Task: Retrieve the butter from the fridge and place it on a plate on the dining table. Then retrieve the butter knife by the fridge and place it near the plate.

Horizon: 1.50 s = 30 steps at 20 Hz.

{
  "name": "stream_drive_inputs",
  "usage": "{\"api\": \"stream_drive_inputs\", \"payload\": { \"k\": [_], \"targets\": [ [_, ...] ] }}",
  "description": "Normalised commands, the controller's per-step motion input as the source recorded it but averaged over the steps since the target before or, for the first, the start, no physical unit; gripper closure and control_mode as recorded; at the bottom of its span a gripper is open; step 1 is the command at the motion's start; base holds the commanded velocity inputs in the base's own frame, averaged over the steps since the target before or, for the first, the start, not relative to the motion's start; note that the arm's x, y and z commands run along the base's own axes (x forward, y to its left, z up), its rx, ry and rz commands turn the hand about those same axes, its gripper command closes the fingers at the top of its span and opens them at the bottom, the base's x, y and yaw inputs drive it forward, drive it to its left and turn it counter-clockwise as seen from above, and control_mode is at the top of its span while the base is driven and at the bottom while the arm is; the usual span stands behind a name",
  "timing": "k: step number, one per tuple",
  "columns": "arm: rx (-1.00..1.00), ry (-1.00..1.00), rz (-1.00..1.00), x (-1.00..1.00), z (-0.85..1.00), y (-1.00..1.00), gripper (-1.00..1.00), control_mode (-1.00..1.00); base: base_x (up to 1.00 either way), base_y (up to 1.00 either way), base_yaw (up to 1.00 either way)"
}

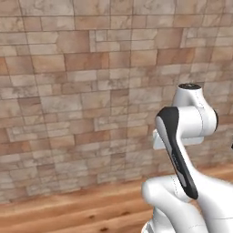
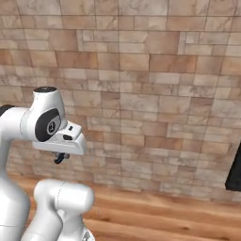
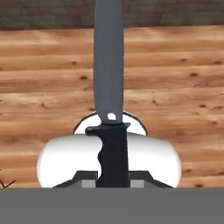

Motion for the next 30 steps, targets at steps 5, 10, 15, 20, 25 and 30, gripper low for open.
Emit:
{"api": "stream_drive_inputs", "payload": {
  "k": [5, 10, 15, 20, 25, 30],
  "targets": [
    [0.0, 0.0, 0.0, 0.0, 0.0, 0.0, 1.0, 1.0, 0.83, 0.63, 0.43],
    [0.0, 0.0, 0.0, 0.0, 0.0, 0.0, 1.0, 1.0, 0.62, 0.61, 0.58],
    [0.0, 0.0, 0.0, 0.0, 0.0, 0.0, 1.0, 1.0, 0.55, 0.56, 0.59],
    [0.0, 0.0, 0.0, 0.0, 0.0, 0.0, 1.0, 1.0, 0.55, 0.51, 0.61],
    [0.0, 0.0, 0.0, 0.0, 0.0, 0.0, 1.0, 1.0, 0.61, 0.45, 0.61],
    [0.0, 0.0, 0.0, 0.0, 0.0, 0.0, 1.0, 1.0, 0.78, 0.16, 0.64]
  ]
}}
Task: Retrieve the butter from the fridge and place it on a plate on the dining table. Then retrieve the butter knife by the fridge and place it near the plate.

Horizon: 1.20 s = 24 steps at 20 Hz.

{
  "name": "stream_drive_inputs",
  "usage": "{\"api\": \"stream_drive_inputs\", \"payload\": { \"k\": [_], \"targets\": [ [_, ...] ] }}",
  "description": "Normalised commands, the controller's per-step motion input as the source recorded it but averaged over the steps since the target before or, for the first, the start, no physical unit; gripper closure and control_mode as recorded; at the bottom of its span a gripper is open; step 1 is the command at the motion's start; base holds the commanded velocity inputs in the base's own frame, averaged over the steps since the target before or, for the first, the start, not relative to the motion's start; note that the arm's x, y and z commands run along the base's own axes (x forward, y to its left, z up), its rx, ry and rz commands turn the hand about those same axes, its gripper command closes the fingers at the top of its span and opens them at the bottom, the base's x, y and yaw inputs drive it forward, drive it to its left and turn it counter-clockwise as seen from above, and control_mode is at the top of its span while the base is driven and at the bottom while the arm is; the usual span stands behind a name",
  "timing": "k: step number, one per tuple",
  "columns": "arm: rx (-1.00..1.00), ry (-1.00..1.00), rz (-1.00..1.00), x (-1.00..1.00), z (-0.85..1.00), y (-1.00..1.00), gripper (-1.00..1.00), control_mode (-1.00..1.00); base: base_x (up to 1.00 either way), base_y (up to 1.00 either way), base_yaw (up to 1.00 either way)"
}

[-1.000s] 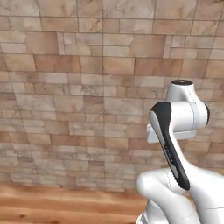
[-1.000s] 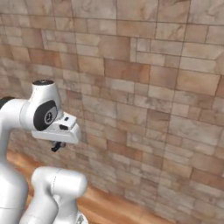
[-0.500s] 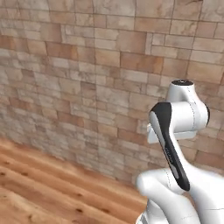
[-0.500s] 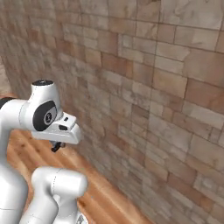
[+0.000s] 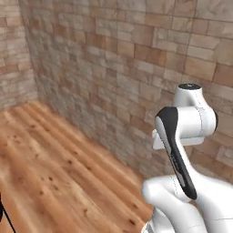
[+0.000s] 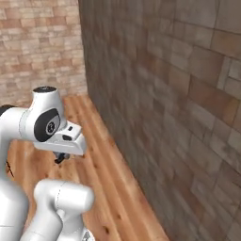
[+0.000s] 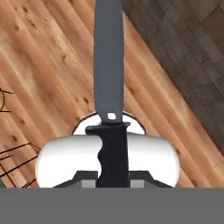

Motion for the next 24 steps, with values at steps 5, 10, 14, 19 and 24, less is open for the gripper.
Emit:
{"api": "stream_drive_inputs", "payload": {
  "k": [5, 10, 14, 19, 24],
  "targets": [
    [0.0, 0.0, 0.0, 0.0, 0.0, 0.0, 1.0, 1.0, 0.91, 0.0, 0.72],
    [0.0, 0.0, 0.0, 0.0, 0.0, 0.0, 1.0, 1.0, 0.93, -0.26, 0.76],
    [0.0, 0.0, 0.0, 0.0, 0.0, 0.0, 1.0, 1.0, 0.73, -0.4, 0.74],
    [0.0, 0.0, 0.0, 0.0, 0.0, 0.0, 1.0, 1.0, 0.79, -0.58, 0.7],
    [0.0, 0.0, 0.0, 0.0, 0.0, 0.0, 1.0, 1.0, 0.76, -0.65, 0.68]
  ]
}}
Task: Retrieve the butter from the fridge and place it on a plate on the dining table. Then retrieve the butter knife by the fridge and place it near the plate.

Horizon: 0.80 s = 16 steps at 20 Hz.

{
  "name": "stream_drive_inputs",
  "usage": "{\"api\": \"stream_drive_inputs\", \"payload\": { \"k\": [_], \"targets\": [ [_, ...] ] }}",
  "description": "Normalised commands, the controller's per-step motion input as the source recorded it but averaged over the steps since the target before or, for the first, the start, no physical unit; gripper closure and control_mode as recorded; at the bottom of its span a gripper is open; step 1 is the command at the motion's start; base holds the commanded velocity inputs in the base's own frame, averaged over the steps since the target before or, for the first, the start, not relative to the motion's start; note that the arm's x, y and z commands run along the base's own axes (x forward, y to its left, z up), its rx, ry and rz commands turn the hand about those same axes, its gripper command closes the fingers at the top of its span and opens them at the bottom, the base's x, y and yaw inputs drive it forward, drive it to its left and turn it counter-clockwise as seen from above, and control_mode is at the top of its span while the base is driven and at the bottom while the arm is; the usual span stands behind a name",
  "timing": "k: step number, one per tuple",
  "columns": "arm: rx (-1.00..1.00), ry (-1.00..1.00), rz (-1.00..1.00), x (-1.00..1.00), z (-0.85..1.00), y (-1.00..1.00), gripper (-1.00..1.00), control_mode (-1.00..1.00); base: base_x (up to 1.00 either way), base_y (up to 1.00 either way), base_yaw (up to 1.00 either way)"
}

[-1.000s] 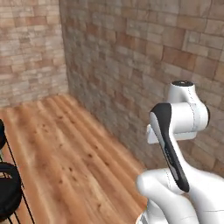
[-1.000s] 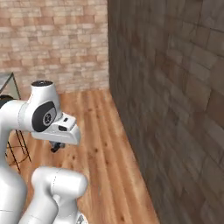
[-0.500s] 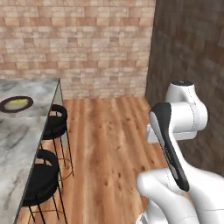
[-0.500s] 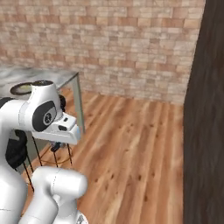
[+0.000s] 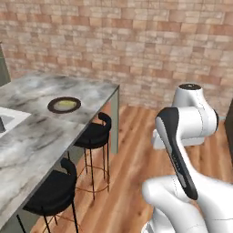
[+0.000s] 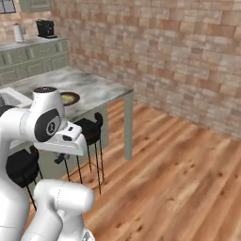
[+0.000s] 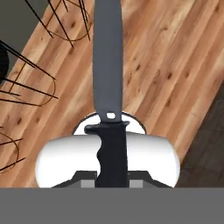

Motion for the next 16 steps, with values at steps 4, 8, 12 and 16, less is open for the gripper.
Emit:
{"api": "stream_drive_inputs", "payload": {
  "k": [4, 8, 12, 16],
  "targets": [
    [0.0, 0.0, 0.0, 0.0, 0.0, 0.0, 1.0, 1.0, 0.75, -0.65, 0.69],
    [0.0, 0.0, 0.0, 0.0, 0.0, 0.0, 1.0, 1.0, 0.74, -0.66, 0.69],
    [0.0, 0.0, 0.0, 0.0, 0.0, 0.0, 1.0, 1.0, 0.67, -0.68, 0.69],
    [0.0, 0.0, 0.0, 0.0, 0.0, 0.0, 1.0, 1.0, 0.55, -0.66, 0.67]
  ]
}}
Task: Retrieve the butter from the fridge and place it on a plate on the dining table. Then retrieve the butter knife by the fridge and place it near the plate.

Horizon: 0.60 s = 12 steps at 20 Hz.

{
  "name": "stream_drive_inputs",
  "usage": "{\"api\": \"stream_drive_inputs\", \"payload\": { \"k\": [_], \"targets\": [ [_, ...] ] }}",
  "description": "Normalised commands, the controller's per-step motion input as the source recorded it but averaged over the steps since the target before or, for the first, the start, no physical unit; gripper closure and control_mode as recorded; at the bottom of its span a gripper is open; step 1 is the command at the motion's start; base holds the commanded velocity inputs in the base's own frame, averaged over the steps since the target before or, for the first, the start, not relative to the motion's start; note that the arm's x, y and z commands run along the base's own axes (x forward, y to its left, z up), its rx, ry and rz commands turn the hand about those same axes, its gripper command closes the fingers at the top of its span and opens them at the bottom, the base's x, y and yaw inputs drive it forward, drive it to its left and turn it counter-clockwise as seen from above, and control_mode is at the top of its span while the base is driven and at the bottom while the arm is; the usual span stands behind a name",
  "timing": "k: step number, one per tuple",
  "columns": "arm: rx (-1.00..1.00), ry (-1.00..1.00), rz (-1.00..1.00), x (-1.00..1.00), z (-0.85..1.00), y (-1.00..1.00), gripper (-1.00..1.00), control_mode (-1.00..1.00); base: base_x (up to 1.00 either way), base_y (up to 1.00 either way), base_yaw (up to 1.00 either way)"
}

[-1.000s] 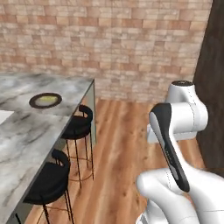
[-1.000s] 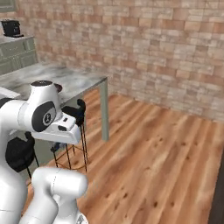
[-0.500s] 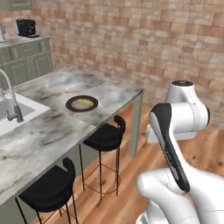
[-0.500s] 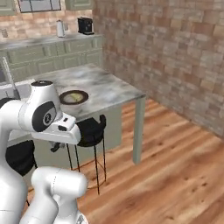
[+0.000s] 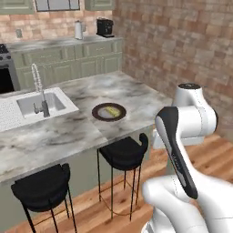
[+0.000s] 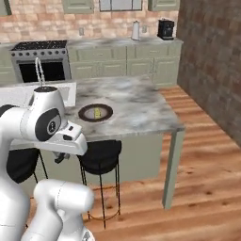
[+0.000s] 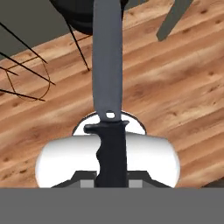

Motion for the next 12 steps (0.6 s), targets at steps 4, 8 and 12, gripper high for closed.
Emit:
{"api": "stream_drive_inputs", "payload": {
  "k": [4, 8, 12],
  "targets": [
    [0.0, 0.0, 0.0, 0.0, 0.0, 0.0, 1.0, 1.0, 0.58, -0.66, 0.63],
    [0.0, 0.0, 0.0, 0.0, 0.0, 0.0, 1.0, 1.0, 0.57, -0.59, 0.53],
    [0.0, 0.0, 0.0, 0.0, 0.0, 0.0, 1.0, 1.0, 0.69, -0.55, 0.3]
  ]
}}
